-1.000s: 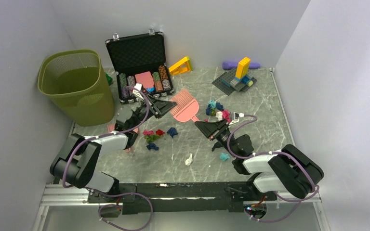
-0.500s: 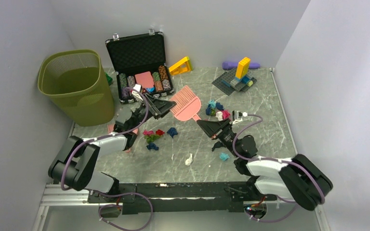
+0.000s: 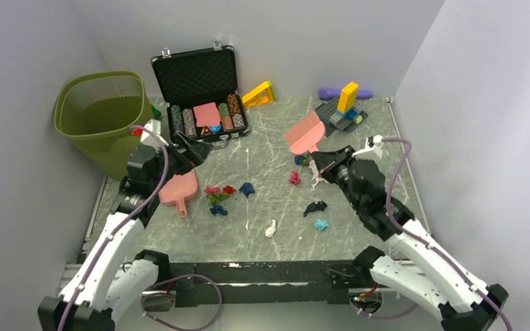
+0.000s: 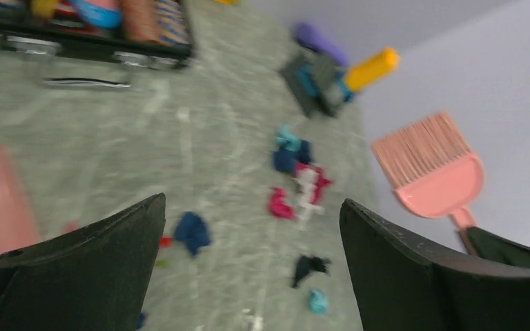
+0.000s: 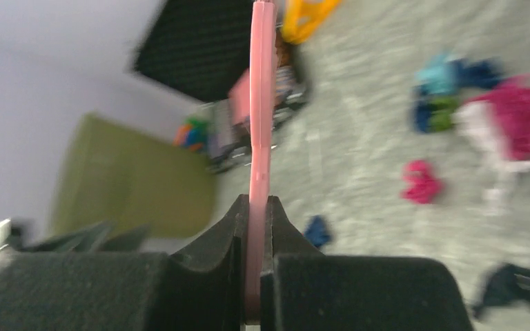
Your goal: Sweep away the paper scraps from the table
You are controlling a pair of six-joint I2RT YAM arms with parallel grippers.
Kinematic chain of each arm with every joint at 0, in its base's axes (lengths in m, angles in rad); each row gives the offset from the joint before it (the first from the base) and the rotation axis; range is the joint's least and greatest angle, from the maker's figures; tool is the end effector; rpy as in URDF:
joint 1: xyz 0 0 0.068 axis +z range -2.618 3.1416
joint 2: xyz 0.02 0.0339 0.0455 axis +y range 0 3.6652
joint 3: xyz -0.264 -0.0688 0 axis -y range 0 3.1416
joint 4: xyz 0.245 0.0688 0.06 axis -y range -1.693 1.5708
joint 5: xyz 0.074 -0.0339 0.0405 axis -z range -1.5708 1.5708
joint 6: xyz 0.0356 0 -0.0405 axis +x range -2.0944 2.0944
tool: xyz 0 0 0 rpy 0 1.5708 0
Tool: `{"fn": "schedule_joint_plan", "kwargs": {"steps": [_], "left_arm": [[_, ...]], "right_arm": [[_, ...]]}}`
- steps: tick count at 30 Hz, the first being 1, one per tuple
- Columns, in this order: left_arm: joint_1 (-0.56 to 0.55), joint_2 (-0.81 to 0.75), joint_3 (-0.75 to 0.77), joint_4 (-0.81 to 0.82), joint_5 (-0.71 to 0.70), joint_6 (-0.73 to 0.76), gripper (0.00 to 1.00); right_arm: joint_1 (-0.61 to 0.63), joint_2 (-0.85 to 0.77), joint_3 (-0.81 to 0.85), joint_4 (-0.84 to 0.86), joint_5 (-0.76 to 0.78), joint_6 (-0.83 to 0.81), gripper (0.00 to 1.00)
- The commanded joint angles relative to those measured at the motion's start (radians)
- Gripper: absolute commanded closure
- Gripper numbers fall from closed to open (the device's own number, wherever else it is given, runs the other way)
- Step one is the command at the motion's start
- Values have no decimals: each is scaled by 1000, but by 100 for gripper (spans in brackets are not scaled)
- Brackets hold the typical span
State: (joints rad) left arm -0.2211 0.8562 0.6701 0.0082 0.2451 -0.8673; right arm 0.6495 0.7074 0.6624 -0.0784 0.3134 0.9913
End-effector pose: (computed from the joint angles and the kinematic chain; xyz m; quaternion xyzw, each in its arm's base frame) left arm 0.1988 -0.0535 0.3073 -0.1674 0.7469 -0.4099 0.4962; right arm 0.1451 0.0964 0.3207 0.2277 0.7118 0.3986 0.5315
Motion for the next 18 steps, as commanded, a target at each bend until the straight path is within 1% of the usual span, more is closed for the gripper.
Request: {"fn": "schedule_joint_plan", "kwargs": {"steps": [1,3,5,7,10,14,16,18], "left_arm": [[5,-96,112,-602,-390,246,1],[5,-122,108,-685,-453,234,1],[5,-139,83,-738,-483,198,1],[5,-138,63,-786,-504,168,1],[5,-125,33,-818,-516,153,1],[2,-93,0,-794,-480,134,0],[2,-60,-15,-798,-501,116,3],[0,-25,-38,-786,-529,92,5]], "right_arm": [[-2,200,292,-760,357,-42,100],[-1,321,416,-930,434,7,100],[-3,440,532,-1076,474,46,100],[-3,577,661,-1185,480,31,100],[-1,725,774,-1314,495,9,100],[3,811,743,-1353,592,23,100],[3,817,709,-1348,632,27,100],[-1,810,685,-1307,636,-9,100]]}}
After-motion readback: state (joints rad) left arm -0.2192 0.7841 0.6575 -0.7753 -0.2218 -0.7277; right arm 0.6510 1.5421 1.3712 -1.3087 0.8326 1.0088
